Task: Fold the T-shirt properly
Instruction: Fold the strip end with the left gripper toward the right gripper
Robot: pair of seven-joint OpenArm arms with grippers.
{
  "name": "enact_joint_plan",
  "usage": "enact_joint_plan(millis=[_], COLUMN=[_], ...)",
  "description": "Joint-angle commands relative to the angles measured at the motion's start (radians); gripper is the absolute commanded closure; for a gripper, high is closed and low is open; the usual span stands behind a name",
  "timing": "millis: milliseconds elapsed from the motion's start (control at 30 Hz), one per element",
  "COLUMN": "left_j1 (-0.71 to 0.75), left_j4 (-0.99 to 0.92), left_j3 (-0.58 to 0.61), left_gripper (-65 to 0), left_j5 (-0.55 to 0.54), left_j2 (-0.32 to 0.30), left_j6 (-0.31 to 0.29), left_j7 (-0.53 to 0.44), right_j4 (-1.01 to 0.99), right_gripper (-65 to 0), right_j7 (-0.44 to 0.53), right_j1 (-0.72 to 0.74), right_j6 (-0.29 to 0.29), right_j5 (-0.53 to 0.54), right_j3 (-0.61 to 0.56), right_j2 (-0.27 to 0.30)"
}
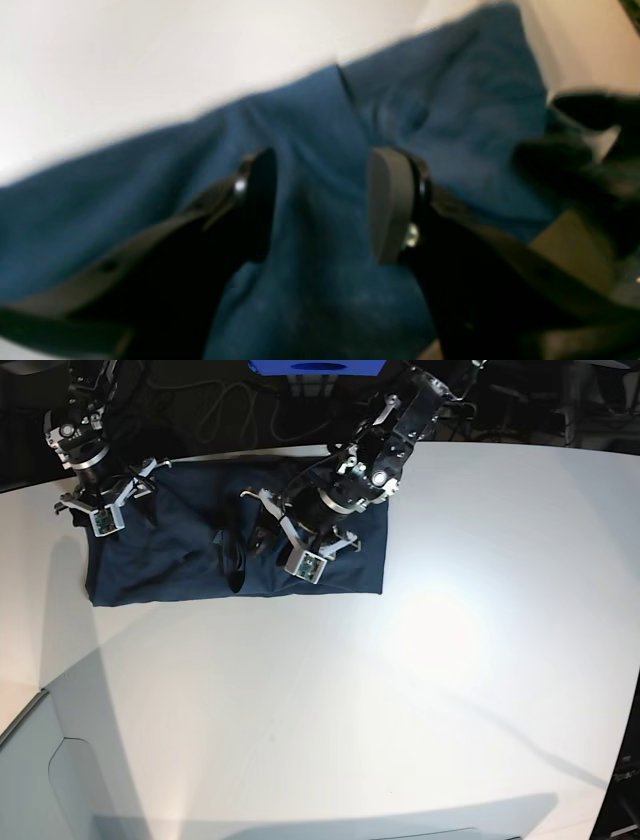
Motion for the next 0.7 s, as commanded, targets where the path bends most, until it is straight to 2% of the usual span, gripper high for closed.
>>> enact_joint_plan(millis=[0,233,500,667], left_j1=[-0.042,-0.151,-0.194,-0.211], left_j4=[-0.002,-0.209,-0.262,-0.303], left_j3=[0.004,0.004,0.004,-0.002], left_gripper=[-28.1,-28.1,-28.1,-28.1], left_j5=[-0.006,-0.004,-0.001,-0.003], left_j2=[0.029,0.154,0.210,0.216], left_j6=[-0.006,-0.006,-0.006,-0.006], left_j7=[-0.029,-0.029,-0.029,-0.031], right_j4=[0.022,0.051,0.109,0.125], right_gripper=[-37.6,-37.6,-38.0,-48.3], right_j7=[0.022,0.020,0.020,0.019], right_j1=[0.002,-0.005,-0.016,0.015], right_j6=[0.010,0.010,0.010,0.010], right_j5=[0.015,0.015,0.015,0.015], right_j3=[0.006,0.006,0.008,0.057], right_j2=[0.008,0.005,0.009,0.005])
